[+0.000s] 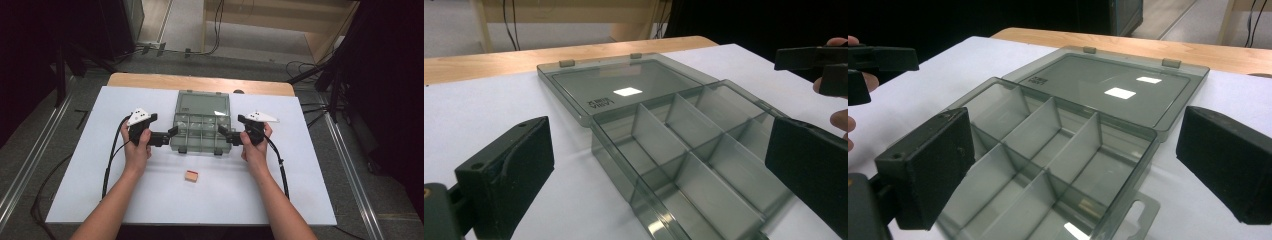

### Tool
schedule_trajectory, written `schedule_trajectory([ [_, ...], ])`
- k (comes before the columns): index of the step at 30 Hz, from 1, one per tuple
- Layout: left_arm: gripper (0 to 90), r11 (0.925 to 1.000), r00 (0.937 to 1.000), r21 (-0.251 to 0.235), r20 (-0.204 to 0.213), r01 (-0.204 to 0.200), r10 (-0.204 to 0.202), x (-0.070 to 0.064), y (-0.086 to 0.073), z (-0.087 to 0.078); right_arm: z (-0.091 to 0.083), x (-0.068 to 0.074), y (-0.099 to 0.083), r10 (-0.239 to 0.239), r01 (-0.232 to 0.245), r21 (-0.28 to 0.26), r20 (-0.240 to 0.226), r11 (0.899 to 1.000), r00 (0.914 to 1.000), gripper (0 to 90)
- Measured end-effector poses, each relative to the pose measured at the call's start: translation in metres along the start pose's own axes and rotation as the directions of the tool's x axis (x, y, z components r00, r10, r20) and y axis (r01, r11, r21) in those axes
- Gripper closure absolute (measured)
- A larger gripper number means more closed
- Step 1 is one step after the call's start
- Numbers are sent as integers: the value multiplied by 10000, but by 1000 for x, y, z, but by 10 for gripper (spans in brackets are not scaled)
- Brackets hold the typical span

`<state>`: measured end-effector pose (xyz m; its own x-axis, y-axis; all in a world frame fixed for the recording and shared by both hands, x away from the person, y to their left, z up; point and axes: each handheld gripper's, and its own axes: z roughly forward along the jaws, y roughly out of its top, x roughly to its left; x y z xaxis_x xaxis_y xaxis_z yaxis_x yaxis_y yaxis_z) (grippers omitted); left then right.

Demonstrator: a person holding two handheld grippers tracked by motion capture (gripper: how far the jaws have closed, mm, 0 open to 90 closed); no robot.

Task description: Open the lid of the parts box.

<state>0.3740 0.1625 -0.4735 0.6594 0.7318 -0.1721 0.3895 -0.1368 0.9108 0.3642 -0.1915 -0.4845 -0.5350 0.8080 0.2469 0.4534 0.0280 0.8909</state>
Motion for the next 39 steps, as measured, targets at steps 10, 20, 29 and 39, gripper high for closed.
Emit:
schedule_trajectory([
  [10, 0, 9990, 9990, -52, 82, -447, 447, -8, -8, -24, -13, 15, -10, -343, 342, -66, -261, 9994, 9991, 0],
  [20, 0, 9969, 9974, -331, 74, -719, 722, -17, -17, -46, -27, 21, -24, -385, 380, -122, -427, 9992, 9983, 0],
  [29, 0, 9969, 9975, -336, -23, -712, 712, -17, -30, -65, -43, 27, -33, -646, 635, -239, -469, 9977, 9968, 0],
  [39, 0, 9971, 9978, -382, -101, -662, 659, -17, -40, -84, -56, 34, -42, -874, 859, -271, -623, 9959, 9942, 0],
])
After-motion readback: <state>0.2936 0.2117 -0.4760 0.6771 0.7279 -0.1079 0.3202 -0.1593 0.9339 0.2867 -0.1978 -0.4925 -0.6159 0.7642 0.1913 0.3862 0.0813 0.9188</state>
